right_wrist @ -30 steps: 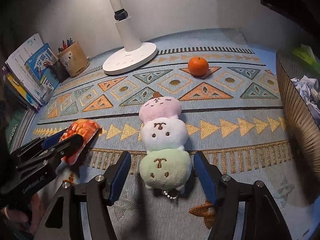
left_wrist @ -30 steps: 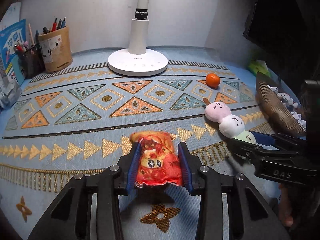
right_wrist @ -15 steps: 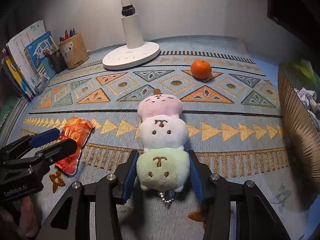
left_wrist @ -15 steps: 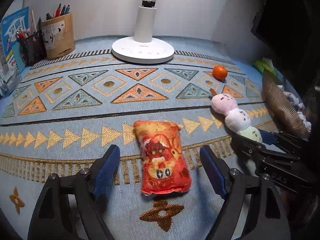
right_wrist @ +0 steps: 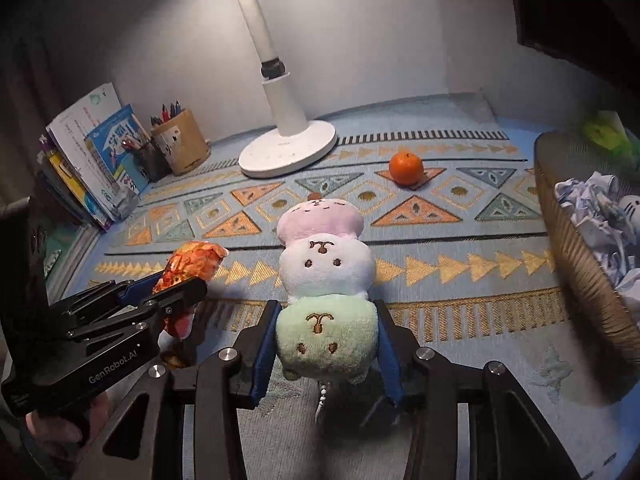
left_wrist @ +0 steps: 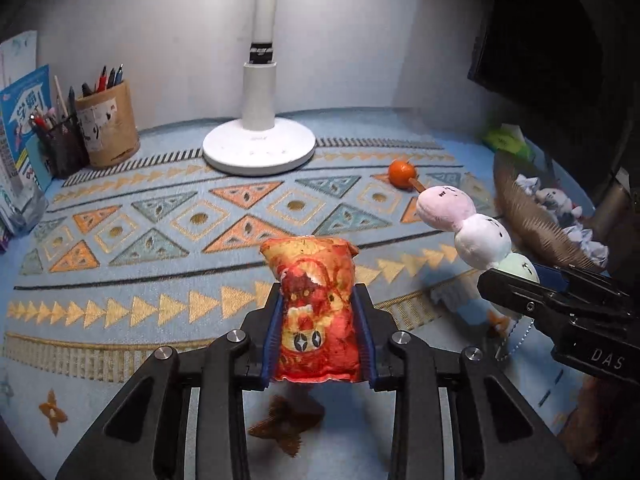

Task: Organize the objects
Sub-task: 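Carry the chip-bag plush and keychain over the glass bowl and open both tools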

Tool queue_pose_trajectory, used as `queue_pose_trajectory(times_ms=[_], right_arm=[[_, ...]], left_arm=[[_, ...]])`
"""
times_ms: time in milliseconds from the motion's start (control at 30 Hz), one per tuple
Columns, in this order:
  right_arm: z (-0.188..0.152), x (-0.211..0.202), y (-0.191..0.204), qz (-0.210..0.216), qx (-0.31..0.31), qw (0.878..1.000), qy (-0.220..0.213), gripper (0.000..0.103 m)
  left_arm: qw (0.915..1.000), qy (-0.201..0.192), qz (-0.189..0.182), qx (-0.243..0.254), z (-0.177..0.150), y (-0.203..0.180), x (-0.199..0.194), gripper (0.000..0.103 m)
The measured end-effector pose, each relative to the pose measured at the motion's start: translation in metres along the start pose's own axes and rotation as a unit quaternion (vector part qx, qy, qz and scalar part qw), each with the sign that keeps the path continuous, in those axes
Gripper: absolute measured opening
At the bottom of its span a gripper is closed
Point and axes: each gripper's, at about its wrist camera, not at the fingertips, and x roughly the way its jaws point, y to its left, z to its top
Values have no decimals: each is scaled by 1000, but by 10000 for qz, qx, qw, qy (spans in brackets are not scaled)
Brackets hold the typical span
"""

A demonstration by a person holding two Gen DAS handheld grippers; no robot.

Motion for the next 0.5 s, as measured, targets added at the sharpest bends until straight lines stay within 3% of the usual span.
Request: queue_pose_trajectory(times_ms=[100, 200, 300, 500], right_arm=[[12, -40, -12, -183, 123, 9986, -486, 44], [23, -85, -32, -634, 288, 9922, -1036, 44], [32, -127, -60, -1245, 539, 9787, -1543, 44], [36, -178, -123, -1965, 1310, 9477, -2149, 44]], left_arm=[[9989, -307, -336, 94, 23, -23, -17, 29], [9960, -530, -655, 297, 47, -57, -24, 29], [9915, -658, -1014, 473, 67, -94, -22, 29], [9811, -690, -1703, 610, 89, -160, 0, 30]])
